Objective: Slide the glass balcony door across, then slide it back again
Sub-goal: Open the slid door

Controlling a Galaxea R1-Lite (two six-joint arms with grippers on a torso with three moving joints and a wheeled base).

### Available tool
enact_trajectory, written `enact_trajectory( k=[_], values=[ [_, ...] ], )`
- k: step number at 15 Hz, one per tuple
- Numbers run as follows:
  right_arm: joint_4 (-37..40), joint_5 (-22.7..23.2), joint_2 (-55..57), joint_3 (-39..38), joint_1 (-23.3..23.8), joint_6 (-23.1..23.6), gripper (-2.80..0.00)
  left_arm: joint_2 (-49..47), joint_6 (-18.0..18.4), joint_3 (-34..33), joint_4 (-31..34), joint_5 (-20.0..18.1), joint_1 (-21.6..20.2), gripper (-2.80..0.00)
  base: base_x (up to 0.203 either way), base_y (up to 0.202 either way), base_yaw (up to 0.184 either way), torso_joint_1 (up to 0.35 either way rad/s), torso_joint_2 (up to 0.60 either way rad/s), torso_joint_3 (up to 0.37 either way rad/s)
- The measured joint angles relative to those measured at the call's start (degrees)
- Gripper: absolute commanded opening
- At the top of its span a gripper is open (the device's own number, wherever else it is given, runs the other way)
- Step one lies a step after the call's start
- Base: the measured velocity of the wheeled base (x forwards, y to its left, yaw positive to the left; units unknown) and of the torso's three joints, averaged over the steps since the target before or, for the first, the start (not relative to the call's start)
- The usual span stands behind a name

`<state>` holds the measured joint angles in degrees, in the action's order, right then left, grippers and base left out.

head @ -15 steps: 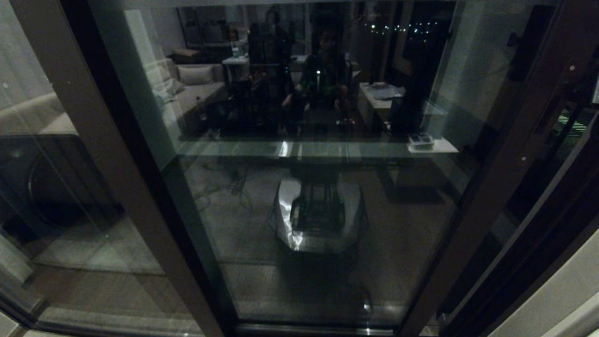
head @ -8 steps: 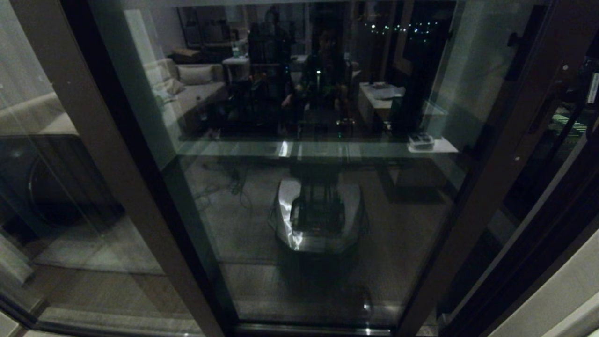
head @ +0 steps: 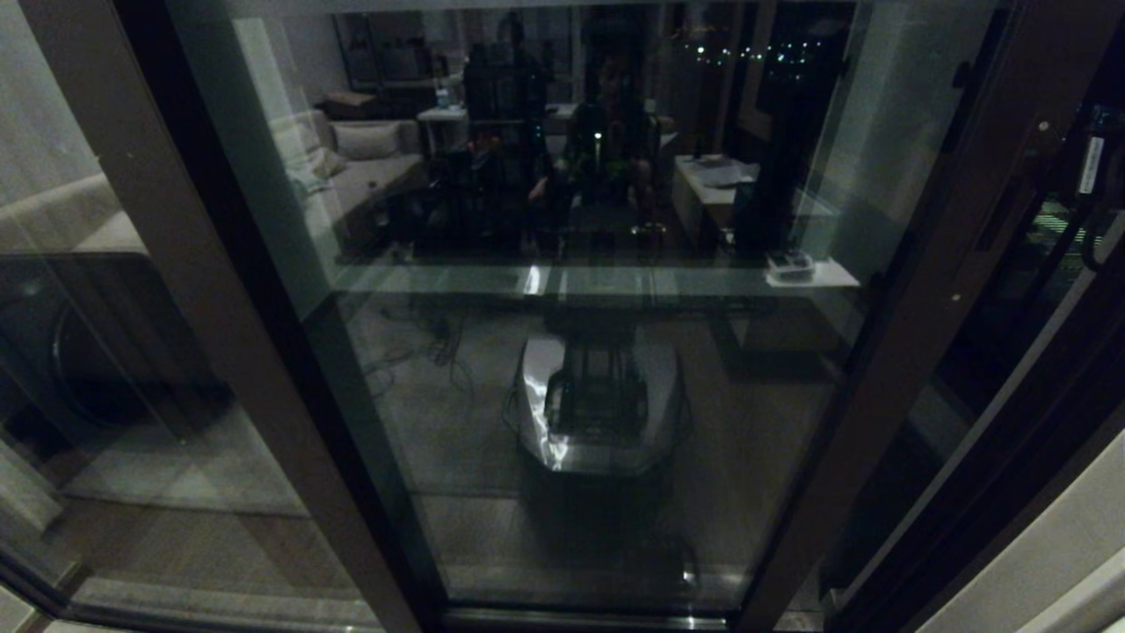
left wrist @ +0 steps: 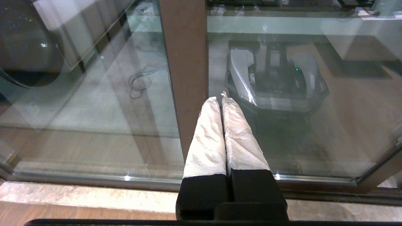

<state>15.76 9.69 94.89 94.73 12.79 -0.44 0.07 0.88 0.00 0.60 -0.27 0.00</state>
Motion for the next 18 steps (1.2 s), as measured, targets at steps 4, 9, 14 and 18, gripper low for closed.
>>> enact_trajectory(
  k=[4,9,14,18],
  values=[
    [0.1,-0.1,-0.4,-0.4,-1.2,-0.4,-2.80,0.0,0.0,0.0,0.0,0.0,0.0,-2.80,0.000,0.000,0.000,0.000,0.00,0.000],
    [0.2,-1.9,-0.7,-0.4,-3.5,-1.6,-2.80,0.0,0.0,0.0,0.0,0.0,0.0,-2.80,0.000,0.000,0.000,0.000,0.00,0.000],
    [0.2,-2.4,-0.9,-0.4,-5.3,-1.9,-2.80,0.0,0.0,0.0,0.0,0.0,0.0,-2.80,0.000,0.000,0.000,0.000,0.00,0.000],
    [0.1,-5.1,-0.9,-0.4,-7.7,-2.6,-2.80,0.0,0.0,0.0,0.0,0.0,0.0,-2.80,0.000,0.000,0.000,0.000,0.00,0.000]
  ],
)
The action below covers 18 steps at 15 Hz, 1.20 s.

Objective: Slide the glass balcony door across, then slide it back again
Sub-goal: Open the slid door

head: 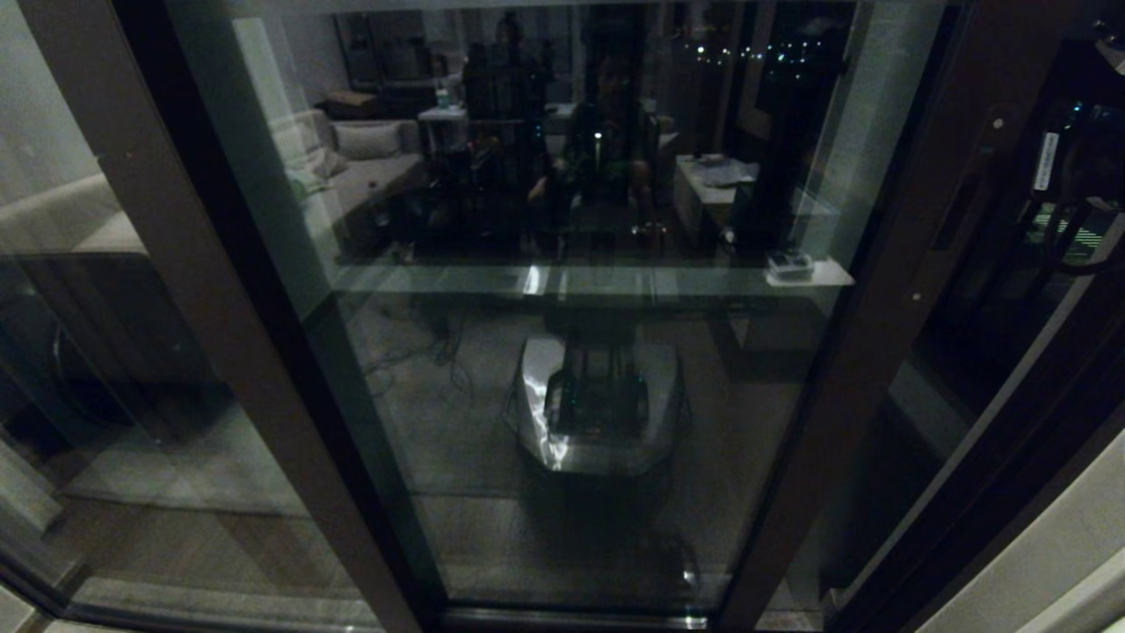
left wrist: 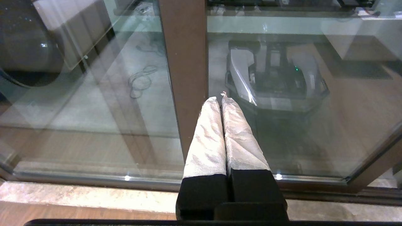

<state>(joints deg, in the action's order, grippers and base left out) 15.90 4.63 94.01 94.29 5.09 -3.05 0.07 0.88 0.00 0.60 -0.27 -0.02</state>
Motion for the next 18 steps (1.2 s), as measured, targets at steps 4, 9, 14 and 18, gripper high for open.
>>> enact_trajectory(
  k=[4,9,14,18],
  values=[
    [0.0,-1.4,0.0,0.0,-2.0,-0.6,-2.80,0.0,0.0,0.0,0.0,0.0,0.0,-2.80,0.000,0.000,0.000,0.000,0.00,0.000],
    [-0.2,-2.1,-0.1,-0.1,-3.7,-0.9,-2.80,0.0,0.0,0.0,0.0,0.0,0.0,-2.80,0.000,0.000,0.000,0.000,0.00,0.000],
    [-0.1,-4.5,-0.2,0.0,-6.6,-2.1,-2.80,0.0,0.0,0.0,0.0,0.0,0.0,-2.80,0.000,0.000,0.000,0.000,0.00,0.000],
    [-0.2,-6.5,-0.2,-0.1,-9.1,-2.4,-2.80,0.0,0.0,0.0,0.0,0.0,0.0,-2.80,0.000,0.000,0.000,0.000,0.00,0.000]
  ],
)
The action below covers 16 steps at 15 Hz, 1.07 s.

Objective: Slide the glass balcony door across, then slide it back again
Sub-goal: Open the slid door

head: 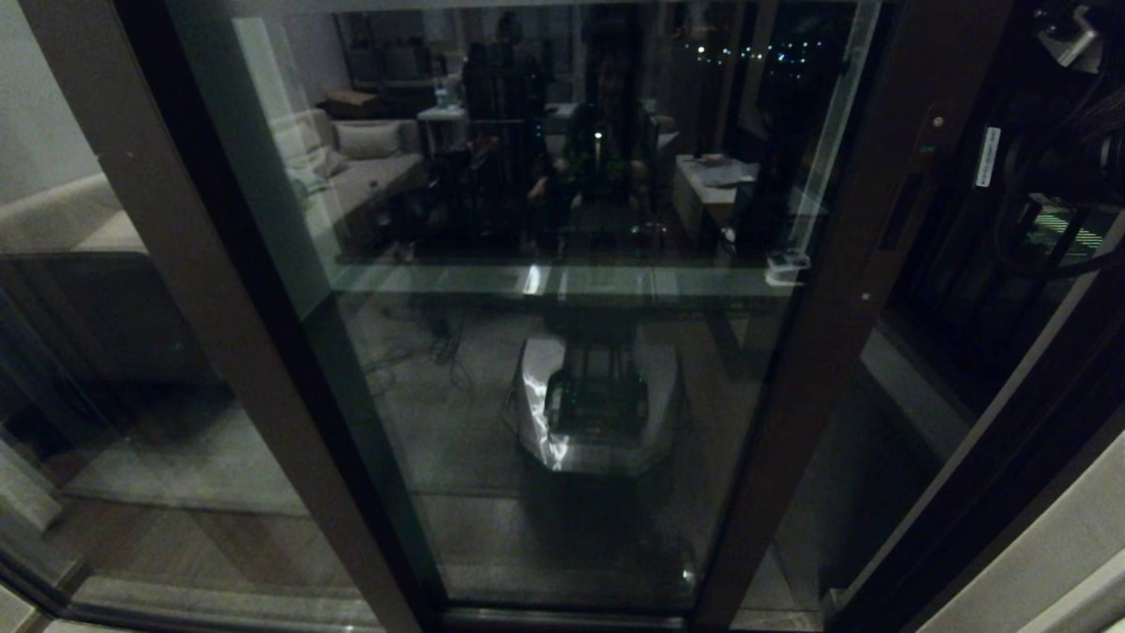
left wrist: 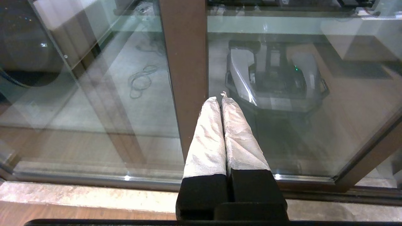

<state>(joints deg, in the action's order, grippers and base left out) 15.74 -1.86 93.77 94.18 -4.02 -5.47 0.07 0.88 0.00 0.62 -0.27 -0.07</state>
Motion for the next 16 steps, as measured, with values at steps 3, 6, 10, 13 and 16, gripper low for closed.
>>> enact_trajectory(
  k=[3,6,10,13,16],
  values=[
    [0.0,-0.1,0.0,-0.1,-1.2,-0.1,-2.80,0.0,0.0,0.0,0.0,0.0,0.0,-2.80,0.000,0.000,0.000,0.000,0.00,0.000],
    [0.1,-1.2,0.0,-0.1,-3.3,-1.2,-2.80,0.0,0.0,0.0,0.0,0.0,0.1,-2.80,0.000,0.000,0.000,0.000,0.00,0.000],
    [-0.7,-3.7,0.0,-0.3,-6.9,-1.7,-2.80,0.0,0.0,0.0,0.0,0.0,0.2,-2.80,0.000,0.000,0.000,0.000,0.00,0.000],
    [-1.4,-4.1,0.3,-0.4,-8.9,-2.2,-2.80,0.0,0.0,0.0,0.0,0.0,0.0,-2.80,0.000,0.000,0.000,0.000,0.00,0.000],
    [-1.7,-5.7,0.5,-0.3,-10.1,-2.4,-2.80,0.0,0.0,0.0,0.0,0.0,0.1,-2.80,0.000,0.000,0.000,0.000,0.00,0.000]
  ],
)
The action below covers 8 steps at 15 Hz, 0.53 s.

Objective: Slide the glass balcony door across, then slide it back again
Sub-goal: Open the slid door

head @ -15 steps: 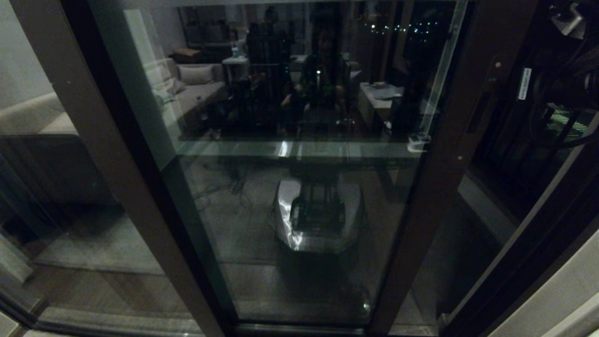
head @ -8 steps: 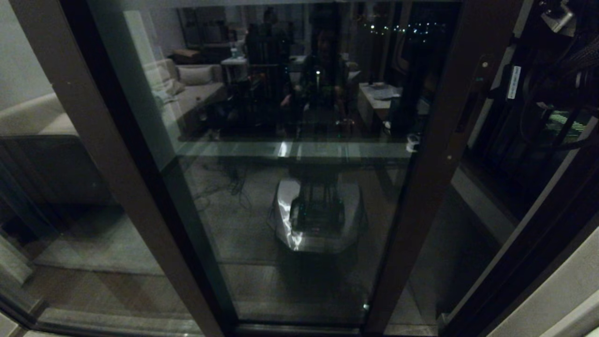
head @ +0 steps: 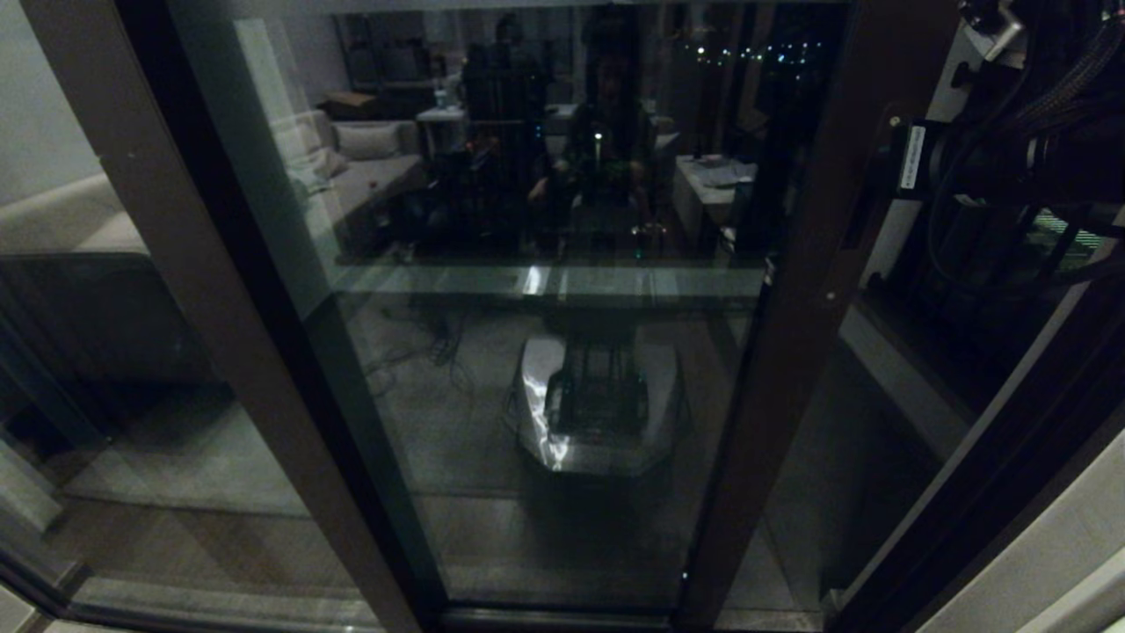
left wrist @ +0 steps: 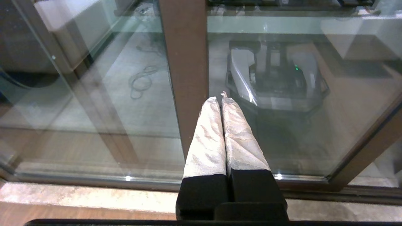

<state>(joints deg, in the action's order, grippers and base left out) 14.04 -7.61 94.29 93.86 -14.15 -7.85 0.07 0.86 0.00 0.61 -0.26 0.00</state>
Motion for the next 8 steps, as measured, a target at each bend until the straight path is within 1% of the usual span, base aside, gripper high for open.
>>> enact_trajectory(
  k=[2,4,6,8],
  values=[
    [-0.2,-0.6,-0.3,-0.6,-0.2,0.1,-2.80,0.0,0.0,0.0,0.0,0.0,0.0,-2.80,0.000,0.000,0.000,0.000,0.00,0.000],
    [0.0,-0.5,-2.3,-3.1,-0.3,1.3,-2.80,0.0,0.0,0.0,0.0,0.0,0.0,-2.80,0.000,0.000,0.000,0.000,0.00,0.000],
    [0.3,-0.5,-5.8,-6.4,0.3,4.6,-2.80,0.0,0.0,0.0,0.0,0.0,0.0,-2.80,0.000,0.000,0.000,0.000,0.00,0.000],
    [2.9,0.1,-10.4,-9.3,1.6,8.6,-2.80,0.0,0.0,0.0,0.0,0.0,0.0,-2.80,0.000,0.000,0.000,0.000,0.00,0.000]
  ],
)
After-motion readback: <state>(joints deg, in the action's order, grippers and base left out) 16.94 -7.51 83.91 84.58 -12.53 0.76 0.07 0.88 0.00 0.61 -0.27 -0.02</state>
